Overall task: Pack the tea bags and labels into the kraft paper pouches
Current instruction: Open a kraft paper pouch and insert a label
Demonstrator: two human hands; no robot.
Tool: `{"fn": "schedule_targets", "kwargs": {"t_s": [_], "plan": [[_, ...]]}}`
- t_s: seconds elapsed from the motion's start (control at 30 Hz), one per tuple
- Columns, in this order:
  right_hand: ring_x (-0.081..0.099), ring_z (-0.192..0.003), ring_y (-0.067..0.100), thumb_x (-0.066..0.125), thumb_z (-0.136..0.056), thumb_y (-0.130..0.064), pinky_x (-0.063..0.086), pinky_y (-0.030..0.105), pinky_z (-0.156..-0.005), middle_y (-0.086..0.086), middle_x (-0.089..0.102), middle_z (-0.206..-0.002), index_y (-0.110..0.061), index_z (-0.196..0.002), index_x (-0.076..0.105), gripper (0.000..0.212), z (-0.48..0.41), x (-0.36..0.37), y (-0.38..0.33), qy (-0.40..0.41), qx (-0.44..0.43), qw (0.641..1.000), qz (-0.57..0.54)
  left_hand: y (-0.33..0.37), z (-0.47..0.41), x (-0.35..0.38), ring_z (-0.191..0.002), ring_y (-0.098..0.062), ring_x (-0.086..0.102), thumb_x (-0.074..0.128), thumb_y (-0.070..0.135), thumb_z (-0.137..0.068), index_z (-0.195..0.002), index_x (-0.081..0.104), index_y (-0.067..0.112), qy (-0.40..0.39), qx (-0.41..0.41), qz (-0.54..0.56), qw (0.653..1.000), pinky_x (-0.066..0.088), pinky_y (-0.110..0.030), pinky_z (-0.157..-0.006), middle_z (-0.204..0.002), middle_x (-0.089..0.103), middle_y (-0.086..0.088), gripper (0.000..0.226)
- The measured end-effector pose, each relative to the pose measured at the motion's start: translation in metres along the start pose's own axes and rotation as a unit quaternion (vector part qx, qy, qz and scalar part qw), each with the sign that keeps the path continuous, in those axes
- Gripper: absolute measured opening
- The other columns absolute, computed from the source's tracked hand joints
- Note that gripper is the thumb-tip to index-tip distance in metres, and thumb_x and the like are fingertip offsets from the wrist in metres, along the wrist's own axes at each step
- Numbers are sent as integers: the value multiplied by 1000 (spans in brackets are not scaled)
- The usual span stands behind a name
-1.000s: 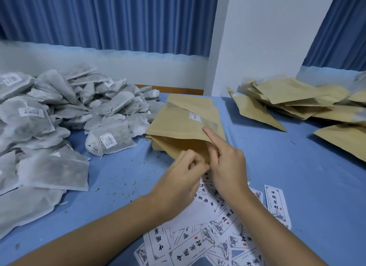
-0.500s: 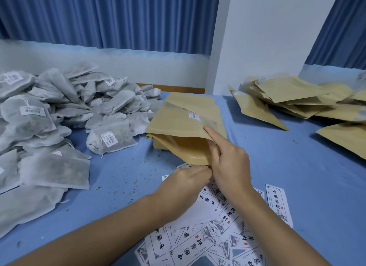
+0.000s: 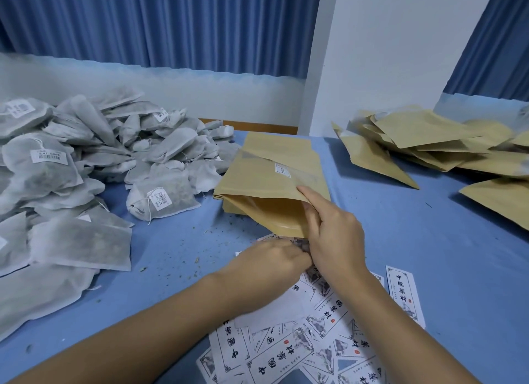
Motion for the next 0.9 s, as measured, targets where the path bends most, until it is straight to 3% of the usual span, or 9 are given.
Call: {"fn": "schedule_targets", "kwargs": {"t_s": [0.1, 0.23, 0.37, 0.47, 0.53, 0.63, 0.73, 0.87, 0.9], "plan": [[49, -64, 24, 51, -103, -31, 37, 32, -59, -3, 66, -75, -43, -127, 64, 30, -2, 0, 4, 6, 11, 1000, -1, 1, 4, -12, -70, -28, 55, 65, -3, -86, -94, 70, 2, 84, 43, -16, 995, 51, -35, -68, -76, 61, -7, 11], [51, -67, 22, 49, -104, -32, 40, 33, -62, -1, 72, -84, -42, -128, 64, 30, -1, -1, 5, -4, 16, 1000, -17, -3, 5, -42, -81, -32, 64, 61, -4, -92, -107, 73, -8, 283, 57, -53, 956, 50, -38, -72, -95, 70, -17, 19], [57, -70, 24, 51, -103, -31, 46, 35, -64, -1, 73, -86, -41, -128, 64, 30, 1, -2, 3, -6, 6, 1000, -17, -11, 6, -51, -75, -33, 61, 64, -5, -92, -107, 73, -7, 317, 37, -75, 945, 47, -37, -68, -93, 69, -21, 18], [49, -66, 17, 52, -103, -29, 38, 30, -62, -2, 73, -84, -41, -128, 65, 31, 3, -1, 1, -2, 1, 1000, -30, -17, 5, -45, -74, -32, 61, 69, -7, -88, -103, 74, -8, 270, 32, -91, 958, 48, -36, -66, -93, 69, -19, 16], [45, -65, 15, 53, -102, -28, 34, 28, -61, -3, 72, -83, -41, -129, 65, 32, 4, -2, 0, 6, -3, 1000, -22, -20, 3, -37, -79, -31, 63, 68, -8, -87, -104, 73, -5, 192, 38, -103, 975, 51, -36, -66, -98, 70, -16, 18], [44, -66, 13, 56, -100, -23, 34, 28, -61, -5, 73, -88, -40, -129, 64, 35, 5, -3, -1, 5, -6, 1000, -10, -28, -5, -14, -101, -28, 64, 59, -8, -85, -121, 64, 8, 21, -81, -81, 993, 54, -40, -76, -115, 66, -7, 39], [50, -69, 14, 59, -97, -17, 36, 28, -63, -6, 73, -96, -38, -129, 65, 38, 6, -1, -5, -9, -22, 1000, -11, -38, -17, 6, -114, -26, 60, 52, -3, -86, -130, 52, 14, -139, -197, -85, 967, 51, -40, -92, -125, 60, -6, 47], [51, -65, 12, 60, -96, -15, 41, 28, -61, -8, 72, -91, -35, -126, 67, 37, 11, 0, -10, 5, -49, 999, -23, -56, -49, 23, -125, -29, 47, 55, 15, -94, -130, 48, 13, -240, -164, -171, 941, 36, -38, -110, -133, 51, -9, 37], [53, -65, 13, 57, -95, -18, 42, 28, -61, -9, 72, -90, -35, -125, 67, 36, 12, -1, -10, 7, -52, 998, -27, -65, -54, 21, -130, -28, 43, 50, 20, -99, -132, 48, 17, -245, -159, -148, 945, 30, -36, -112, -137, 49, -7, 33]]}}
Point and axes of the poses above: each hand's wrist, its own z-axis away from the middle knuckle, its own x-axis out of the palm, y = z × x, the point moved 2 cm from there along -z, towards the middle knuckle
